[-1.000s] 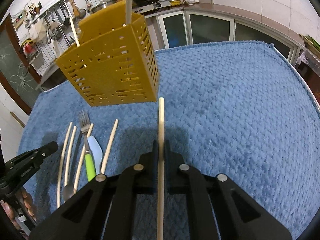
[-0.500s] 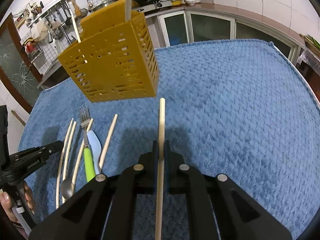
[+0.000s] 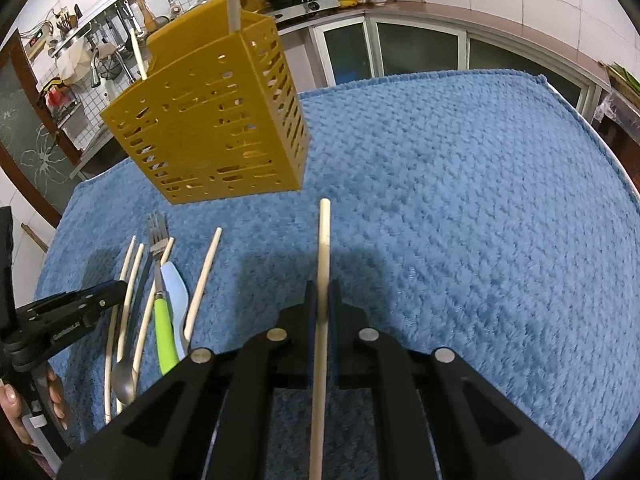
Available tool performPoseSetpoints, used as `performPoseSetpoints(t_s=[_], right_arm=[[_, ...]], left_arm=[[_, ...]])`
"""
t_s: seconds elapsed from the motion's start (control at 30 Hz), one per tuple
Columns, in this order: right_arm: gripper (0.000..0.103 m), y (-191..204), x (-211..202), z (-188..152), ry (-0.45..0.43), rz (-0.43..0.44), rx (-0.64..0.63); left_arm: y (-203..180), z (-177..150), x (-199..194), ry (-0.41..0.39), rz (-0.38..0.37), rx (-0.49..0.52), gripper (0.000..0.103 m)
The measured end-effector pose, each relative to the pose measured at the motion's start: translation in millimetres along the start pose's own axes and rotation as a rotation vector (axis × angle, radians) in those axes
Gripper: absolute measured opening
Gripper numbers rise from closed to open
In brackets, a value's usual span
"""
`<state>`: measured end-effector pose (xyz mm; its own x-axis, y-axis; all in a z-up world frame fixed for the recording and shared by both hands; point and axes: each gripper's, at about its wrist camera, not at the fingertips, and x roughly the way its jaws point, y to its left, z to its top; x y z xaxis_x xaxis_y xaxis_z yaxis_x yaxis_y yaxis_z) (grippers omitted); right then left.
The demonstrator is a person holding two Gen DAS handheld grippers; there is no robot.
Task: Organize utensils
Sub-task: 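Close the right tool on a chopstick while the left tool grasps another chopstick, then lift both chopsticks upright and carry them over the yellow caddy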
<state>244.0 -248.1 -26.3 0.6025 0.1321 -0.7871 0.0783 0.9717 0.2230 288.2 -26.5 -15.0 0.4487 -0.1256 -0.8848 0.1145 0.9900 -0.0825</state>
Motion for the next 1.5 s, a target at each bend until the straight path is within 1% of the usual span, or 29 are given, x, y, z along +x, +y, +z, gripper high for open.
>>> performPoseSetpoints(t_s=[0.2, 0.27, 0.3, 0.37, 0.43, 0.53, 0.8, 1.0, 1.27, 1.5], right_arm=[[0.006, 0, 4, 1, 0.011, -0.003, 0.001], [0.006, 2, 4, 2, 0.010, -0.006, -0.004], [0.006, 2, 3, 3, 0.008, -0.004, -0.007], [0.006, 3, 0, 4, 0.004, -0.001, -0.013], [0.006, 4, -3, 4, -0.006, 0.001, -0.017], [0.006, 3, -8, 5, -0.017, 0.012, -0.012], [0.006, 5, -32, 6, -0.084, 0.027, -0.024], [0.006, 10, -56, 9, -0.161, 0.039, -0.042], [0.006, 23, -103, 22, -0.366, 0.058, -0.079], [0.006, 36, -143, 52, -0.523, 0.108, -0.090]], left_arm=[[-17, 9, 8, 0.025, 0.067, 0.077, 0.014], [-17, 12, 10, 0.029, 0.063, 0.073, 0.010], [-15, 13, 9, 0.029, 0.056, 0.064, 0.007], [-11, 12, 5, 0.020, 0.035, 0.047, 0.006], [-7, 9, -1, -0.010, 0.018, 0.041, 0.005], [-7, 4, -14, -0.061, 0.015, 0.038, 0.005], [0, -2, -61, -0.213, -0.056, -0.010, 0.005], [-3, -3, -91, -0.317, -0.090, -0.013, 0.005], [-5, 2, -125, -0.486, -0.135, -0.016, 0.004], [-14, 29, -160, -0.613, -0.167, -0.004, 0.004]])
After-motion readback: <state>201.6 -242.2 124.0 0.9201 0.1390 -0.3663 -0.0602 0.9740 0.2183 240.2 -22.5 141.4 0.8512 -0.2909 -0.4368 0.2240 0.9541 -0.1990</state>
